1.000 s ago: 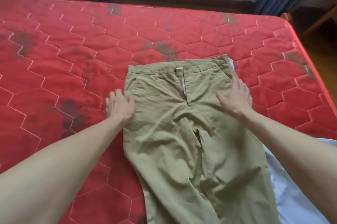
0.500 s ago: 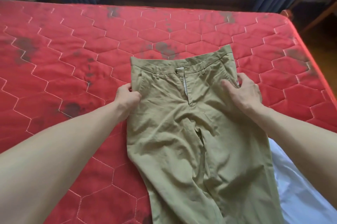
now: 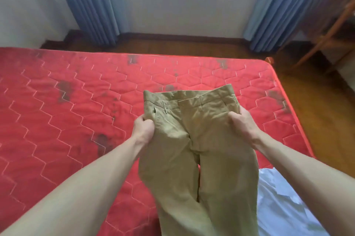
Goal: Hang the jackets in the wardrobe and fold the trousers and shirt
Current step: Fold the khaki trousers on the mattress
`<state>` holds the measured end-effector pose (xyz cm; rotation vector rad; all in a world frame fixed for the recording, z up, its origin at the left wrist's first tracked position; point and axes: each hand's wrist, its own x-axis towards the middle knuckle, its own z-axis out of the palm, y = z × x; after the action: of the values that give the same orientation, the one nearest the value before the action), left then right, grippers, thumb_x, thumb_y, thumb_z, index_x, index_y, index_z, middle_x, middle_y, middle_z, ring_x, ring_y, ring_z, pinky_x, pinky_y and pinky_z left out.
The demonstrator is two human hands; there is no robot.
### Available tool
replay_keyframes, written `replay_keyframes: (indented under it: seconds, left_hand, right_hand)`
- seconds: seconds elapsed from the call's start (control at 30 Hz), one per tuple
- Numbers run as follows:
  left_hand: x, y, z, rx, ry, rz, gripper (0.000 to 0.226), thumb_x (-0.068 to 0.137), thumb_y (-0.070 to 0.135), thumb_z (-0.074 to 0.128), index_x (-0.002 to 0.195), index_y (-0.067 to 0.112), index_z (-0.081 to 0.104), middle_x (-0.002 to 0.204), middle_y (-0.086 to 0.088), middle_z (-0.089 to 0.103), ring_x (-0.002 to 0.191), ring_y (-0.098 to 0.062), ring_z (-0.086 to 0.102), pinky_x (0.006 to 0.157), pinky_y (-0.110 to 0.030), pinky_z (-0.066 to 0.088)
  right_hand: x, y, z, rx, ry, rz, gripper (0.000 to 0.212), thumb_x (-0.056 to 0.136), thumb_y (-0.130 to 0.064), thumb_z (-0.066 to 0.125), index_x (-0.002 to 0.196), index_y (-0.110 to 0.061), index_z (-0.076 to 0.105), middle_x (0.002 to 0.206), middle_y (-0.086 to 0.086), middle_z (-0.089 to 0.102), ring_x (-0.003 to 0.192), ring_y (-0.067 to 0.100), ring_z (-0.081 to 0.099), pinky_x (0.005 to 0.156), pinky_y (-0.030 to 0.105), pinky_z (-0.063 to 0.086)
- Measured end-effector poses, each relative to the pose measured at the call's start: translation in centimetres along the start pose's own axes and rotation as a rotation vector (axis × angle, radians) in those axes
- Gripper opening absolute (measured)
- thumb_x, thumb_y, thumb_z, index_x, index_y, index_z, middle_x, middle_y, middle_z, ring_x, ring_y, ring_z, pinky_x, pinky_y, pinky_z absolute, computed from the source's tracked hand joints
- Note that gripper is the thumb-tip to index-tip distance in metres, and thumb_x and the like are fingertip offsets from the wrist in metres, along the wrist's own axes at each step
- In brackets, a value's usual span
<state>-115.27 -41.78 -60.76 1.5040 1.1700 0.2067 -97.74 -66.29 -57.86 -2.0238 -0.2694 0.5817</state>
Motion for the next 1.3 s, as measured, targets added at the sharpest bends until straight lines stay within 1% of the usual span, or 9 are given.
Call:
replay_keyframes:
  seconds: [0.07,0.17,0.3,0.5,0.63,0.73,0.9,1.07,1.3]
  left_hand:
    - [-3.5,2.0,-1.6,0.008,-0.095,-0.068,0.011,0.079,0.004,0.056,0.086,0.012,0.057,0.078,-0.008,0.057,0.073,-0.03,0.053,0.07,-0.032,0.041]
    - [-8.6,4.5,-4.3,-0.085,-0.236,-0.099,0.037,0.073,0.017,0.075,0.105,0.008,0.058,0.094,-0.012,0.067,0.084,-0.034,0.067,0.081,-0.044,0.057]
    - [-15.4,8.2,-8.9,-0.06,-0.083,0.164,0.011,0.094,0.022,0.075,0.104,0.019,0.071,0.094,0.005,0.076,0.086,-0.014,0.071,0.068,-0.015,0.055]
    - [-25.2,12.8,-15.4,-0.055,-0.049,0.356,0.004,0.097,0.012,0.072,0.1,0.015,0.072,0.092,0.0,0.076,0.083,-0.014,0.07,0.071,-0.026,0.06]
    - [-31.3,13.8,-18.2,0.019,-0.008,0.452,0.047,0.096,-0.002,0.064,0.131,0.024,0.046,0.096,-0.004,0.071,0.083,-0.025,0.068,0.064,-0.029,0.059]
    - [-35.0,15.0,-19.7,0.374,-0.022,0.709,0.078,0.098,-0.004,0.056,0.157,0.039,0.032,0.118,0.002,0.06,0.086,-0.022,0.068,0.078,-0.036,0.06]
    - [-40.3,17.1,-21.6,0.669,0.071,0.811,0.043,0.092,-0.007,0.053,0.128,0.016,0.058,0.105,-0.005,0.056,0.084,-0.031,0.069,0.082,-0.046,0.06]
    - [-44.2,17.2,-24.8,0.784,0.096,0.771,0.015,0.096,0.003,0.065,0.109,0.009,0.062,0.097,-0.005,0.062,0.093,-0.03,0.069,0.086,-0.041,0.055]
    - [-47.8,20.7,-33.6,0.683,0.22,0.928,0.017,0.104,0.004,0.052,0.097,0.019,0.053,0.088,-0.008,0.065,0.077,-0.026,0.066,0.074,-0.044,0.056]
  right_hand:
    - [-2.6,-2.6,-1.2,0.079,0.009,0.006,0.04,0.087,-0.034,0.061,0.122,-0.016,0.066,0.106,-0.001,0.07,0.092,0.014,0.063,0.089,0.036,0.049]
    - [-7.1,-5.5,-2.7,0.148,0.06,-0.034,0.026,0.103,-0.03,0.066,0.124,-0.015,0.068,0.114,0.0,0.074,0.104,0.013,0.068,0.097,0.03,0.05]
    - [-13.5,-9.2,-5.5,0.017,0.101,-0.102,0.012,0.104,-0.025,0.063,0.098,-0.017,0.07,0.092,0.0,0.071,0.089,0.016,0.064,0.08,0.033,0.05]
    - [-23.9,-16.5,-9.0,-0.003,0.095,-0.281,0.011,0.102,-0.031,0.064,0.095,-0.039,0.069,0.078,-0.013,0.072,0.072,0.004,0.062,0.063,0.02,0.049]
    - [-29.4,-20.3,-10.8,-0.11,0.116,-0.434,0.071,0.098,-0.012,0.063,0.151,-0.05,0.034,0.083,-0.003,0.075,0.068,0.009,0.07,0.064,0.02,0.055]
    - [-32.5,-22.7,-12.3,-0.343,0.044,-0.593,0.068,0.099,-0.007,0.057,0.15,-0.047,0.038,0.102,-0.02,0.065,0.079,-0.003,0.065,0.068,0.011,0.049]
    - [-35.3,-26.3,-14.5,-0.501,0.02,-0.612,0.013,0.093,-0.009,0.069,0.099,-0.012,0.059,0.079,0.006,0.068,0.072,0.026,0.065,0.065,0.039,0.052]
    - [-37.3,-28.2,-14.1,-0.571,-0.012,-0.72,0.017,0.095,-0.01,0.069,0.086,-0.008,0.054,0.079,0.004,0.064,0.073,0.025,0.063,0.069,0.046,0.055]
    - [-39.8,-35.5,-12.5,-0.498,0.102,-0.893,0.027,0.095,-0.015,0.066,0.084,-0.02,0.042,0.063,-0.009,0.051,0.06,0.013,0.05,0.056,0.038,0.043]
